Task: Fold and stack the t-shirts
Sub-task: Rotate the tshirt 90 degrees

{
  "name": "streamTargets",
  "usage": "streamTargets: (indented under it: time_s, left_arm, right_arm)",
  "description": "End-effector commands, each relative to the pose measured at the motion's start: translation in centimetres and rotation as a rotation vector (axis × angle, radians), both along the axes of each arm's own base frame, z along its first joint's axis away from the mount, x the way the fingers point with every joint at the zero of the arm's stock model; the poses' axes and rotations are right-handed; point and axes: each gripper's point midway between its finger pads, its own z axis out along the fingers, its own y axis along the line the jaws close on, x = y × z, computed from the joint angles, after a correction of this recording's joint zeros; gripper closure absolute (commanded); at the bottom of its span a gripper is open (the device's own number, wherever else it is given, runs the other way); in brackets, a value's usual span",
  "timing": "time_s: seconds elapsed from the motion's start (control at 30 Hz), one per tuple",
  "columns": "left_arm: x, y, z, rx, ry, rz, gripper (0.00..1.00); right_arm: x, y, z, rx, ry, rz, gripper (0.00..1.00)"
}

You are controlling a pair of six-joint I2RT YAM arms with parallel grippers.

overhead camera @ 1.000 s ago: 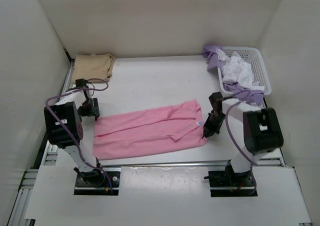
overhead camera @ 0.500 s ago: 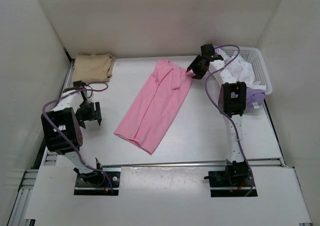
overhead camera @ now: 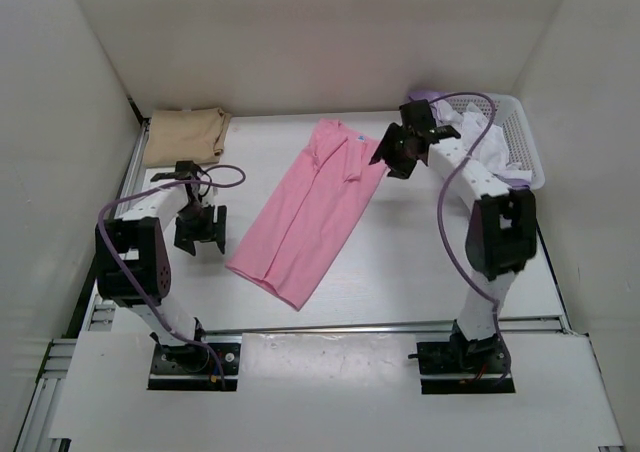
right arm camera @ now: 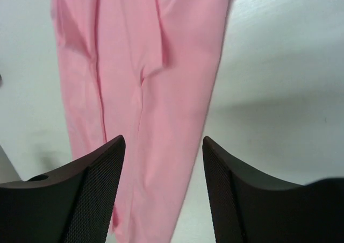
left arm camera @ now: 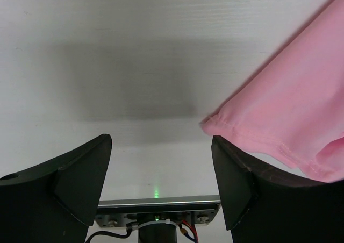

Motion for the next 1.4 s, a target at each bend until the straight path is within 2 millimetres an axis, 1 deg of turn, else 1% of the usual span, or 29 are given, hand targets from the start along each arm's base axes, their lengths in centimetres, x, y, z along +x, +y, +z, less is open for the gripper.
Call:
streamTargets:
  time_s: [0.0, 0.03, 0.07, 0.1, 0.13, 0.17, 0.2, 0.23, 0.27, 0.3, 0.33, 0.37, 0.4, 0.47, 0.63, 0.7, 0.73, 0.83, 0.9, 0.93, 1.0, 1.07, 1.1, 1.17, 1.2, 1.23, 1.27, 1.33, 1.37]
  left_arm:
    - [1.9, -0.3, 2.8, -0.015, -0.142, -0.005, 0.14]
    - [1.7, -0.2, 2.9, -0.006, -0.146, -0.004, 0.14]
    - [1.9, -0.2, 3.3, -0.005, -0.171, -0.004, 0.14]
    - [1.1, 0.0, 3.0, 0.009, -0.160, -0.002, 0.14]
    - [1.1, 0.0, 3.8, 0.010, -0.199, -0.002, 0.14]
    - [1.1, 0.6, 4.1, 0.041, -0.224, 0.004, 0.14]
    - [0.5, 0.8, 3.9, 0.053, -0.229, 0.007, 0.13]
    - [0.4, 0.9, 4.9, 0.066, -0.281, 0.010, 0.13]
    - [0.1, 1.1, 5.2, 0.075, -0.297, 0.013, 0.13]
    - [-0.2, 1.4, 5.3, 0.078, -0.318, 0.024, 0.13]
    - [-0.2, 1.8, 6.5, 0.083, -0.375, 0.041, 0.13]
    - [-0.2, 2.0, 7.1, 0.086, -0.403, 0.051, 0.13]
    - [-0.5, 2.5, 7.4, 0.091, -0.419, 0.072, 0.13]
    - [-0.6, 2.9, 8.9, 0.106, -0.480, 0.086, 0.12]
    - [-2.7, 4.4, 9.6, 0.180, -0.477, 0.128, 0.08]
    - [-3.7, 5.0, 10.0, 0.207, -0.472, 0.147, 0.07]
    - [-4.1, 5.6, 10.1, 0.229, -0.470, 0.166, 0.07]
    - [-5.0, 6.3, 11.4, 0.252, -0.487, 0.194, 0.07]
    - [-5.1, 6.2, 12.6, 0.253, -0.507, 0.196, 0.06]
    - [-5.0, 6.3, 13.2, 0.255, -0.528, 0.198, 0.06]
    - [-5.1, 6.2, 13.7, 0.256, -0.542, 0.199, 0.00]
    - [-4.9, 6.0, 14.4, 0.233, -0.569, 0.200, 0.00]
    - [-4.6, 5.8, 14.8, 0.222, -0.589, 0.196, 0.00]
    - [-4.3, 5.3, 15.5, 0.198, -0.633, 0.187, 0.00]
    - [-4.2, 5.3, 15.2, 0.198, -0.633, 0.187, 0.00]
    - [-4.0, 5.0, 15.5, 0.182, -0.654, 0.181, 0.02]
    - [-3.9, 4.4, 15.5, 0.150, -0.657, 0.167, 0.03]
    - [-4.2, 3.8, 14.3, 0.115, -0.629, 0.153, 0.07]
    - [-4.3, 3.3, 13.8, 0.100, -0.615, 0.138, 0.07]
  right_arm:
    - [-3.5, -0.8, 2.3, -0.141, -0.083, 0.011, 0.35]
    - [-5.9, -0.7, 2.1, -0.161, -0.078, 0.029, 0.35]
    - [-7.2, -0.7, 1.7, -0.162, -0.066, 0.022, 0.35]
    - [-8.6, -0.4, 1.3, -0.131, -0.039, -0.014, 0.35]
    - [-10.5, 0.3, 2.0, -0.101, -0.044, -0.017, 0.34]
    - [-12.9, 0.4, -0.7, -0.083, 0.020, -0.017, 0.34]
    - [-14.3, 0.9, -1.5, -0.052, 0.045, -0.028, 0.34]
    - [-15.9, 2.2, -1.1, 0.024, 0.059, -0.071, 0.34]
    - [-17.6, 2.5, -3.0, 0.050, 0.097, -0.088, 0.34]
    - [-18.4, 3.1, -3.3, 0.082, 0.106, -0.106, 0.35]
    - [-19.7, 4.7, -3.1, 0.135, 0.121, -0.135, 0.35]
    - [-20.1, 5.5, -3.3, 0.154, 0.118, -0.147, 0.36]
    - [-21.5, 7.0, -3.5, 0.161, 0.123, -0.120, 0.36]
    - [-22.5, 8.1, -4.6, 0.160, 0.151, -0.145, 0.36]
    - [-25.3, 12.3, -7.4, 0.141, 0.269, -0.062, 0.41]
    - [-26.5, 13.3, -8.8, 0.138, 0.335, -0.044, 0.42]
    - [-26.3, 13.6, -8.9, 0.148, 0.335, -0.052, 0.44]
    - [-27.4, 14.1, -10.2, 0.167, 0.372, -0.078, 0.47]
    - [-28.2, 15.2, -11.1, 0.203, 0.406, -0.085, 0.48]
    - [-28.1, 16.2, -10.9, 0.236, 0.395, -0.081, 0.49]
    - [-28.8, 16.8, -11.9, 0.218, 0.417, -0.093, 0.51]
    - [-28.7, 18.1, -11.6, 0.232, 0.421, -0.096, 0.54]
    - [-28.8, 18.4, -12.2, 0.222, 0.437, -0.094, 0.56]
    - [-29.5, 19.2, -12.0, 0.208, 0.485, -0.074, 0.62]
    - [-29.6, 19.0, -12.3, 0.187, 0.497, -0.080, 0.66]
    - [-29.8, 18.6, -12.6, 0.174, 0.514, -0.105, 0.77]
    - [-30.4, 17.9, -12.8, 0.156, 0.539, -0.119, 0.83]
    - [-31.1, 16.5, -13.2, 0.131, 0.551, -0.148, 0.92]
    - [-31.9, 15.1, -13.3, 0.116, 0.563, -0.162, 0.98]
